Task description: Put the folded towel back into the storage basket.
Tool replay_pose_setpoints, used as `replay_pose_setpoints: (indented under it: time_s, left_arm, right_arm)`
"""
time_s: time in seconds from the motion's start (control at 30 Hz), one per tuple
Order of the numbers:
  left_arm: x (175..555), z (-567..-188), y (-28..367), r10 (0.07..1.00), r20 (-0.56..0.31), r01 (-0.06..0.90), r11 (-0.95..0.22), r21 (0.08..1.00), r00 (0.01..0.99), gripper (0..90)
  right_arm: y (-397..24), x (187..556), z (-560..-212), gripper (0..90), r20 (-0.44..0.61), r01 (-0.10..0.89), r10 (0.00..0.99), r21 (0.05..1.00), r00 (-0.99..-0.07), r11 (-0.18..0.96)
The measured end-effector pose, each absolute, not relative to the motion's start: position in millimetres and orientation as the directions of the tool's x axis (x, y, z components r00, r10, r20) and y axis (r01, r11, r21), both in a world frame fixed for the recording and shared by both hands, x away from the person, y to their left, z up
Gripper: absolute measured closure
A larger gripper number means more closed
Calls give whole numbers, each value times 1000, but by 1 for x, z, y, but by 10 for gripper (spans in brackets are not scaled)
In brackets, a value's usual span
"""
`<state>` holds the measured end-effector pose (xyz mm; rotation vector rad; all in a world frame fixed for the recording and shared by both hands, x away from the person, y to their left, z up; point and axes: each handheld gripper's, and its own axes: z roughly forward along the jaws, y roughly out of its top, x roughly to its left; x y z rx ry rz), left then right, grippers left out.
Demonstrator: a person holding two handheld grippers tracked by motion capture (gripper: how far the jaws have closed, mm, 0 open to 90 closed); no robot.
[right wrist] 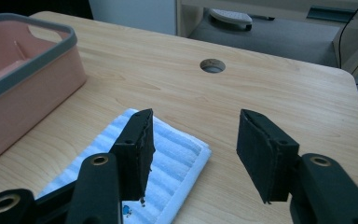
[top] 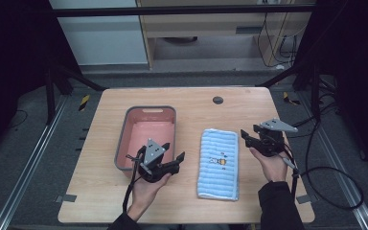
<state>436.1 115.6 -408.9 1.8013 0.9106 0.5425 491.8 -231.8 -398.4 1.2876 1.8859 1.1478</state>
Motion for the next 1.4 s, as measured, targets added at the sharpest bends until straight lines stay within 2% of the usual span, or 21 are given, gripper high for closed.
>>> replay_pose_setpoints:
  time_s: [0.57, 1.1, 1.4]
  left_arm:
    - [435, -426, 80, 738, -14, 324, -280, 904, 675, 451]
    - [437, -455, 58, 724, -11, 373, -342, 862, 690, 508]
    - [436, -472, 49, 719, 14, 388, -391, 834, 695, 523]
  right_arm:
    - [-237, 507, -419, 492, 38, 451, 928, 881, -370, 144]
    - [-234, 520, -448, 486, 54, 498, 924, 853, -378, 154]
    - [-222, 525, -461, 503, 19, 514, 916, 832, -402, 209]
